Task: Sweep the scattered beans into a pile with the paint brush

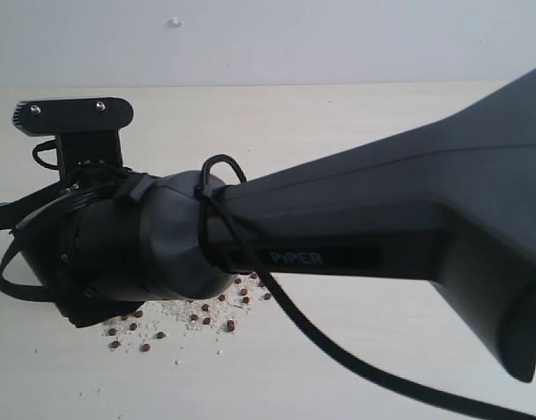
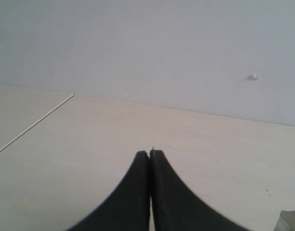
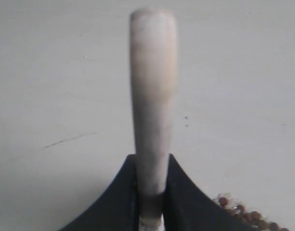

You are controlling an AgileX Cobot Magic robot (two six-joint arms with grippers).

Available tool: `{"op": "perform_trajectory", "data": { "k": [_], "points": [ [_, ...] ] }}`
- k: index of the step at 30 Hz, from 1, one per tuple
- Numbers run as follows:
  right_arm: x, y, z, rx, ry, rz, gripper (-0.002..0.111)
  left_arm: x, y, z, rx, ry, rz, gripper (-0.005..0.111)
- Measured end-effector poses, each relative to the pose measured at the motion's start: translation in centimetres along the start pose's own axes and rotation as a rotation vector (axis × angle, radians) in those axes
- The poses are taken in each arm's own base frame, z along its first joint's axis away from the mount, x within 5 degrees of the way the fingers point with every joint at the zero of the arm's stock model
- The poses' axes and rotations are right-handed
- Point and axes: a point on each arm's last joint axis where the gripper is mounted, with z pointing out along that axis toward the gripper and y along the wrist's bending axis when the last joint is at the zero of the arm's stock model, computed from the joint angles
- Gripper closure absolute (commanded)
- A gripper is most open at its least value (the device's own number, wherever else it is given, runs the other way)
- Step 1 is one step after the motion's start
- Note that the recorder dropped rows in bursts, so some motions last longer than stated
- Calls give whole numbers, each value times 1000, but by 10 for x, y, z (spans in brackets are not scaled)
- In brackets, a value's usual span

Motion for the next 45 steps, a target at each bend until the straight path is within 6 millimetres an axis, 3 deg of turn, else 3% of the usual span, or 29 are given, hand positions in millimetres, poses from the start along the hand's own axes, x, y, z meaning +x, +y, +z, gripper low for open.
{"op": "perform_trajectory", "data": {
  "k": [13, 22, 27, 30, 37, 40, 45],
  "points": [
    [-9, -8, -6, 91, -28, -21, 108, 0, 0, 0, 0, 0, 0, 107],
    [-45, 12, -43, -211, -18, -27, 108, 0, 0, 0, 0, 0, 0, 107],
    [-41, 18, -53, -378, 19, -122, 108, 0, 0, 0, 0, 0, 0, 107],
    [-32, 10, -50, -498, 77, -139, 108, 0, 0, 0, 0, 0, 0, 107],
    [-11, -41, -29, -725, 212, -146, 108, 0, 0, 0, 0, 0, 0, 107],
    [4, -48, -30, -737, 235, -207, 108, 0, 0, 0, 0, 0, 0, 107],
    [4, -57, -24, -635, 222, -256, 108, 0, 0, 0, 0, 0, 0, 107]
  ]
}}
